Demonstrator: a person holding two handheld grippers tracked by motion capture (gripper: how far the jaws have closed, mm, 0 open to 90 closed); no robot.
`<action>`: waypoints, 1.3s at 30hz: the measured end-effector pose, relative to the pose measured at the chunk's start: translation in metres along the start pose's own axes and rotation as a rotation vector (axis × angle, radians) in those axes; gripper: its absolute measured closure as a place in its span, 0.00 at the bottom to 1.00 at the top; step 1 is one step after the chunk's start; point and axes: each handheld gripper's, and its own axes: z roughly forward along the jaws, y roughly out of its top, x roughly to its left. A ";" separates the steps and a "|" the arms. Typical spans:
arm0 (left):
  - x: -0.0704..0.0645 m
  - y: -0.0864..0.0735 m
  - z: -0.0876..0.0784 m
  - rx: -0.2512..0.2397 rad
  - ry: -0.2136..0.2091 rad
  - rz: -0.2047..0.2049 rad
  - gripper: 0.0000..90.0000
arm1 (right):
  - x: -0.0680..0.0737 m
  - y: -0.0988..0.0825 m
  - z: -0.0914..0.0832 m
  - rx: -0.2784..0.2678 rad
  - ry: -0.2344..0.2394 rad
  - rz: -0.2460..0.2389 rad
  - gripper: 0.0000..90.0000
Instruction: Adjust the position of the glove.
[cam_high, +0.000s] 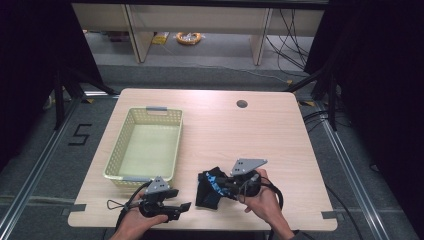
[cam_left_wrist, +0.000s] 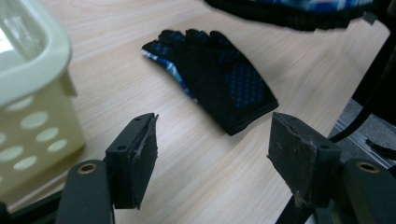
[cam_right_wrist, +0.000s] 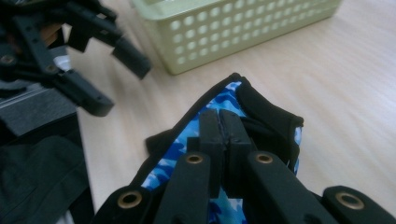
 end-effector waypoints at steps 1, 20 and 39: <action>0.000 0.001 -0.001 0.007 0.001 0.007 0.36 | 0.003 0.000 0.002 0.008 0.011 -0.008 0.99; -0.001 0.013 0.016 0.022 -0.008 0.018 0.38 | 0.028 -0.020 0.026 0.123 0.117 -0.056 0.99; -0.013 0.007 0.047 0.140 -0.048 0.186 0.67 | 0.027 -0.041 0.029 0.170 0.128 -0.037 0.99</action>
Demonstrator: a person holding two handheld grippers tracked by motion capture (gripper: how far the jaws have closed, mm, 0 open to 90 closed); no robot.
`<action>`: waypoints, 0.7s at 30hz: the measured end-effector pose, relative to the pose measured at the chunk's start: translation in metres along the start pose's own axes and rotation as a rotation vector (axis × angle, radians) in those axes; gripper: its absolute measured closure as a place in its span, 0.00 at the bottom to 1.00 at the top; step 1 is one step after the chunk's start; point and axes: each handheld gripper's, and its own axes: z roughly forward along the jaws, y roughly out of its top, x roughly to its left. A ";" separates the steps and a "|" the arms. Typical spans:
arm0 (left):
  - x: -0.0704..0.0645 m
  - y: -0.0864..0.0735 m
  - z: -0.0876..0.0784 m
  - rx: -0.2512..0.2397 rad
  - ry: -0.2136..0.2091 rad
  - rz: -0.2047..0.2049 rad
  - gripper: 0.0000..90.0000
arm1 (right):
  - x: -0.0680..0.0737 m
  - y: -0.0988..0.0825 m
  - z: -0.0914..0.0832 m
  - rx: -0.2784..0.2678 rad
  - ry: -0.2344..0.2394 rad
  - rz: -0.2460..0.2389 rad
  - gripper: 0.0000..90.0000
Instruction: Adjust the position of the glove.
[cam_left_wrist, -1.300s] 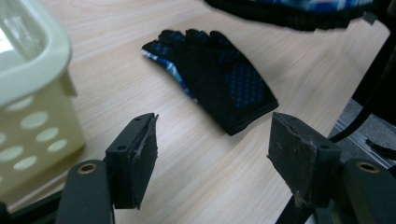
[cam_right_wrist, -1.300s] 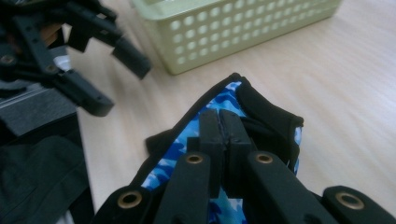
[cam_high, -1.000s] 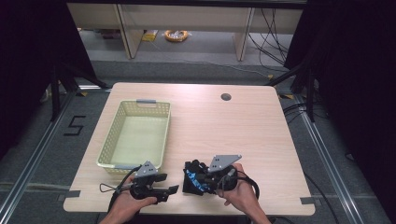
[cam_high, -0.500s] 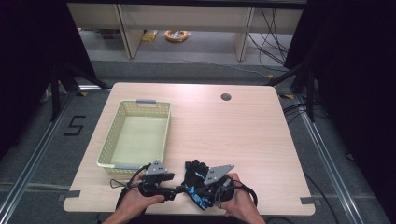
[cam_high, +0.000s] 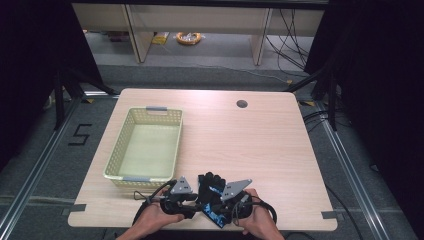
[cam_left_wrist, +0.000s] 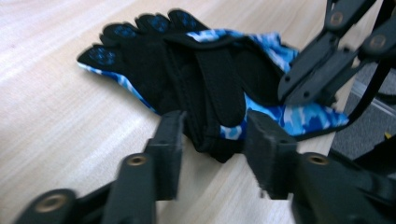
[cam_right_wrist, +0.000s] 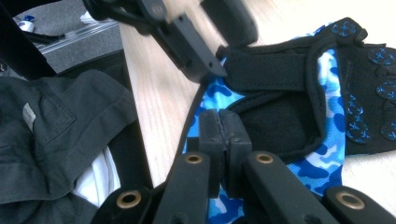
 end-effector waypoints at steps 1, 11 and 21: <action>-0.001 0.000 0.000 -0.008 0.002 0.002 0.70 | 0.000 0.000 0.000 -0.003 -0.001 -0.005 0.99; -0.006 0.001 -0.008 -0.033 0.020 0.012 0.94 | 0.001 0.009 -0.014 -0.024 -0.047 -0.031 0.99; -0.014 0.001 -0.022 -0.077 0.034 0.037 0.99 | -0.002 0.039 -0.021 0.031 -0.163 -0.221 0.99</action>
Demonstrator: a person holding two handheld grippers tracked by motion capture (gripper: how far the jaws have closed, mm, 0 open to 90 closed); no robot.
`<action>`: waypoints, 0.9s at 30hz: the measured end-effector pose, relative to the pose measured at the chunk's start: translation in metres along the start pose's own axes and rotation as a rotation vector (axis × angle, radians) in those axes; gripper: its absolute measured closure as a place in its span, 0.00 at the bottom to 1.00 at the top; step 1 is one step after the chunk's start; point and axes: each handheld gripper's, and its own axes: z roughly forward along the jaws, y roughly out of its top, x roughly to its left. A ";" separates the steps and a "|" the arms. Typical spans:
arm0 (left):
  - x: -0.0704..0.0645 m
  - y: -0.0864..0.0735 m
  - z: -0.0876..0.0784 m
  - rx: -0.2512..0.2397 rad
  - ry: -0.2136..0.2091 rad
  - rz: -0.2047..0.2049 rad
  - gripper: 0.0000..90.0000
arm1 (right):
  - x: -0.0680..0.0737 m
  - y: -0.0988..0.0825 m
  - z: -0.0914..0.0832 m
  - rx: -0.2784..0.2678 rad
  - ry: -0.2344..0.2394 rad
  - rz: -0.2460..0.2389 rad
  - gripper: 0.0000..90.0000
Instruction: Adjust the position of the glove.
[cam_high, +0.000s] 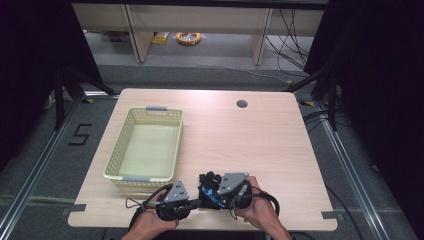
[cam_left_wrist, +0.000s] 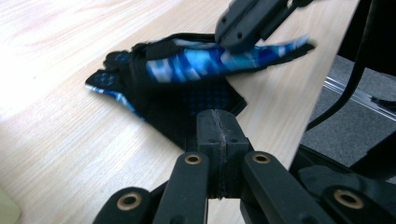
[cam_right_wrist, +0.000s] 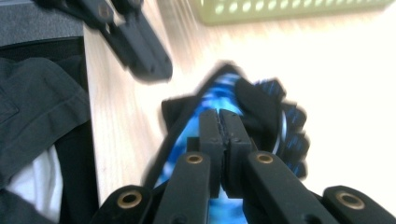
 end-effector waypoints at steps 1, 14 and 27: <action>0.003 -0.001 0.001 0.005 0.001 -0.016 0.99 | -0.001 0.003 0.001 0.010 0.001 -0.011 0.99; 0.015 -0.002 0.006 0.030 0.032 -0.018 0.66 | -0.001 -0.010 0.018 0.021 0.146 -0.038 0.98; 0.015 0.004 0.009 0.027 0.028 -0.006 0.64 | 0.003 -0.044 -0.008 0.021 -0.064 0.282 0.74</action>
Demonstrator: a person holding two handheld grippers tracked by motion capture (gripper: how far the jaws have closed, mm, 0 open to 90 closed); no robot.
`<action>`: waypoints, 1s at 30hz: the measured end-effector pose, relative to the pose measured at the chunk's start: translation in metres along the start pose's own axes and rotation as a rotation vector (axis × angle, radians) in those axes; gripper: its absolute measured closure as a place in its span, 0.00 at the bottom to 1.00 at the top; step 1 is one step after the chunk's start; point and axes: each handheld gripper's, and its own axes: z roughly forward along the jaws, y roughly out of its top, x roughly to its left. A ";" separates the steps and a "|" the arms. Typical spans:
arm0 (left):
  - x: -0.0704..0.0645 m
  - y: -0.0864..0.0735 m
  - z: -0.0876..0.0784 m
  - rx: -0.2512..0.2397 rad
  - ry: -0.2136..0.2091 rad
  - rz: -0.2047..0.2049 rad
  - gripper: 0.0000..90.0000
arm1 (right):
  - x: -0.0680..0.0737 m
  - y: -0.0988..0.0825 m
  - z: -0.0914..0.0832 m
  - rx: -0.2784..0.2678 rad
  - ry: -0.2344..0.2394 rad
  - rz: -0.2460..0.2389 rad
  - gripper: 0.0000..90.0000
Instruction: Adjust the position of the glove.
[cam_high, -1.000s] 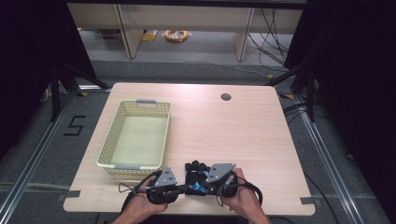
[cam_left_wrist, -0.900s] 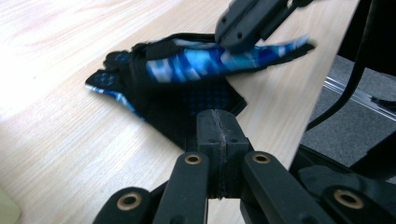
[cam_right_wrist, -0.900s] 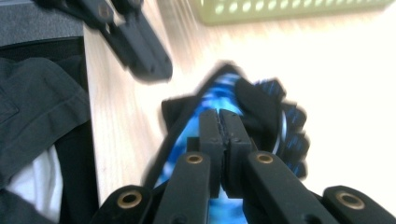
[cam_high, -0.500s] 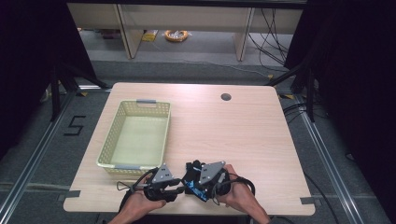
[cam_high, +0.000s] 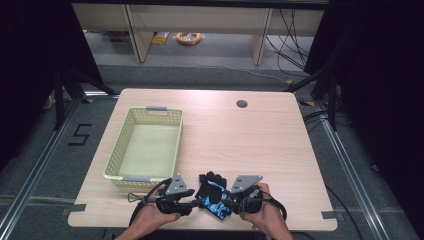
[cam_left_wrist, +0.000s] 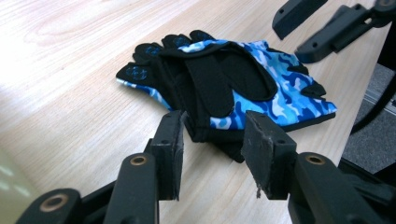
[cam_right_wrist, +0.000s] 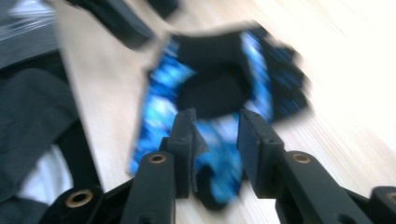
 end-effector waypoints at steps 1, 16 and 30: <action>-0.001 0.000 0.001 -0.004 -0.001 -0.010 0.64 | -0.001 -0.005 -0.001 -0.003 -0.004 0.003 0.73; -0.004 0.004 0.024 0.072 -0.037 0.016 0.73 | -0.006 -0.025 0.014 0.025 -0.019 0.108 0.82; -0.017 0.010 0.003 -0.008 -0.028 0.026 0.97 | -0.007 -0.006 -0.005 0.007 -0.057 -0.001 0.97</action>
